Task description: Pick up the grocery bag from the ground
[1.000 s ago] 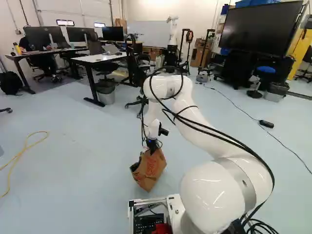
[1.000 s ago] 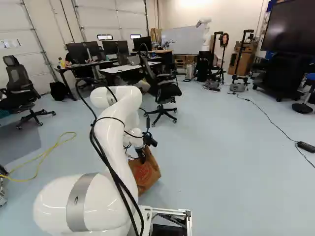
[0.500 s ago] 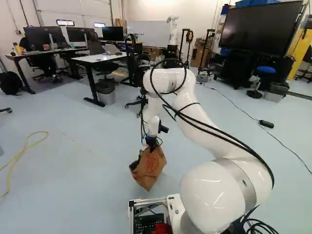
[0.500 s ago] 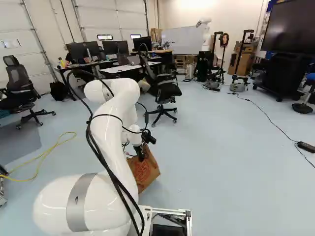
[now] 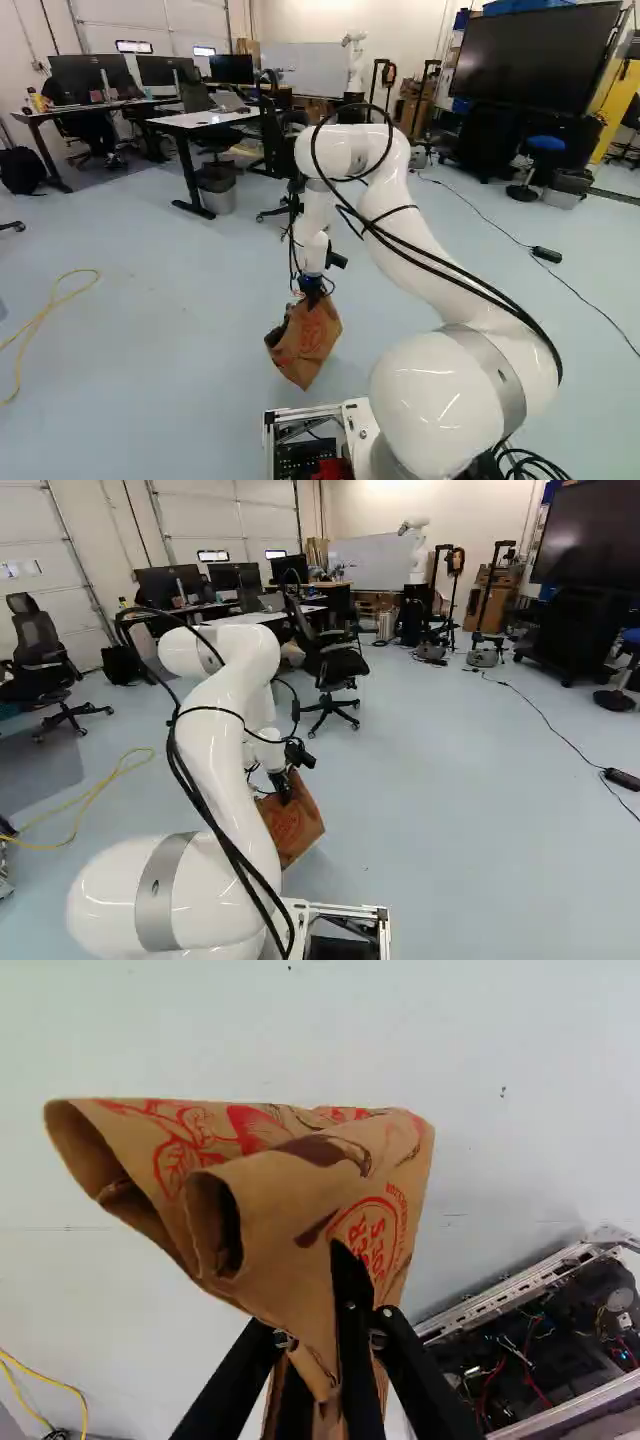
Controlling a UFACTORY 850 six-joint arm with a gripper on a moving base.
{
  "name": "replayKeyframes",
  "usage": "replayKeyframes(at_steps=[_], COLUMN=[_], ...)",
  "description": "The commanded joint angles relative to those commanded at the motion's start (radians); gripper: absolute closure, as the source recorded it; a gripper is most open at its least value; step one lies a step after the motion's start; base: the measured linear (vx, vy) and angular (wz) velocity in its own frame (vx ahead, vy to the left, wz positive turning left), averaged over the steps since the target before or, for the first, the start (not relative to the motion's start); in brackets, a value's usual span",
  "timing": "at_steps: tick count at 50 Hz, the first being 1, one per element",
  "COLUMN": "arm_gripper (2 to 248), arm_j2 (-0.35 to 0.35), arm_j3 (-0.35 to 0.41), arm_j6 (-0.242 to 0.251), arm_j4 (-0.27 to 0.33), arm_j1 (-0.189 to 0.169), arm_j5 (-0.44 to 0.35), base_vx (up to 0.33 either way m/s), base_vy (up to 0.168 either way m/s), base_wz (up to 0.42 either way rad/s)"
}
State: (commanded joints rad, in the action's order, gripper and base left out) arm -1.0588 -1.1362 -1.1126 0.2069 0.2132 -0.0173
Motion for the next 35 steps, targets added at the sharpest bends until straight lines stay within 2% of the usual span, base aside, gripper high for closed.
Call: replayKeyframes(at_steps=[35], arm_gripper=[225], arm_j2=[0.148], arm_j3=[0.123], arm_j6=[0.0], arm_j4=[0.0], arm_j1=[0.006], arm_j5=[0.0], base_vx=[0.0], base_vy=[0.0], base_wz=[0.0])
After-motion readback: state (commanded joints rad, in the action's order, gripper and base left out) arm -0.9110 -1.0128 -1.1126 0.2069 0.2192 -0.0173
